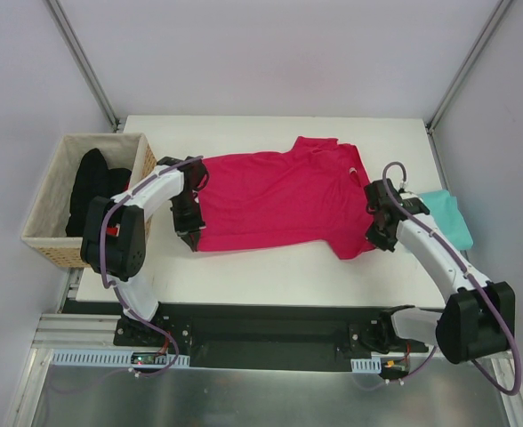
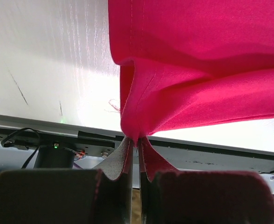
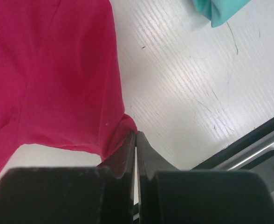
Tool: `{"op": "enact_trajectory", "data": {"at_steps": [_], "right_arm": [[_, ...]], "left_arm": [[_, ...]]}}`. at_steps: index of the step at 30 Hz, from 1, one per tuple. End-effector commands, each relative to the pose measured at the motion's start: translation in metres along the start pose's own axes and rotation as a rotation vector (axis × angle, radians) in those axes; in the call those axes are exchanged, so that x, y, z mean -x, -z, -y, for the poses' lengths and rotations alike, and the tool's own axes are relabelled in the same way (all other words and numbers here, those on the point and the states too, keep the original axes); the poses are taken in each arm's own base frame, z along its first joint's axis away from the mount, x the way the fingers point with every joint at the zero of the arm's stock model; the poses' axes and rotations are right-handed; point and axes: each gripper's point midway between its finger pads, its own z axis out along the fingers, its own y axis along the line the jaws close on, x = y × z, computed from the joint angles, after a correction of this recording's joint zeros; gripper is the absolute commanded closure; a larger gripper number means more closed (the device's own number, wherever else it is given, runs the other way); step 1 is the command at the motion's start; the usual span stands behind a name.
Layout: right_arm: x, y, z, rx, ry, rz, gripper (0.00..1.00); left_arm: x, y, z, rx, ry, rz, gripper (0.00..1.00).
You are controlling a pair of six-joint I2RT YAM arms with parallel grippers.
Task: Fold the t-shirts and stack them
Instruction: Grap the side of the flattened tshirt closest away from the robot with both arms
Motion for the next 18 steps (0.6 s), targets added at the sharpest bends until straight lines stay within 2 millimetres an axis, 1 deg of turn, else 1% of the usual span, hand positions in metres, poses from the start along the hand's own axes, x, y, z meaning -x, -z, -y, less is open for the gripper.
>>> {"op": "enact_trajectory", "data": {"at_steps": [1, 4, 5, 8, 9, 12, 18], "right_arm": [[0.015, 0.003, -0.008, -0.008, 0.025, 0.027, 0.99], [0.033, 0.007, -0.020, -0.002, 0.055, 0.062, 0.99], [0.044, 0.009, -0.026, -0.002, 0.060, 0.079, 0.99], [0.060, 0.010, -0.035, -0.009, 0.088, 0.105, 0.99], [0.068, 0.011, -0.042, -0.006, 0.092, 0.111, 0.99], [0.078, 0.009, -0.056, 0.006, 0.111, 0.117, 0.99], [0.089, -0.002, -0.070, 0.010, 0.122, 0.109, 0.99]], "left_arm": [[0.003, 0.019, -0.005, 0.014, 0.002, 0.031, 1.00], [0.010, 0.024, -0.002, 0.007, 0.016, 0.051, 1.00], [0.012, 0.026, -0.002, 0.006, 0.021, 0.058, 1.00], [0.021, 0.033, 0.003, -0.012, 0.037, 0.083, 1.00], [0.025, 0.037, 0.005, -0.018, 0.041, 0.098, 1.00], [0.033, 0.041, 0.008, -0.022, 0.056, 0.105, 1.00], [0.045, 0.046, 0.007, -0.027, 0.087, 0.120, 1.00]]}}
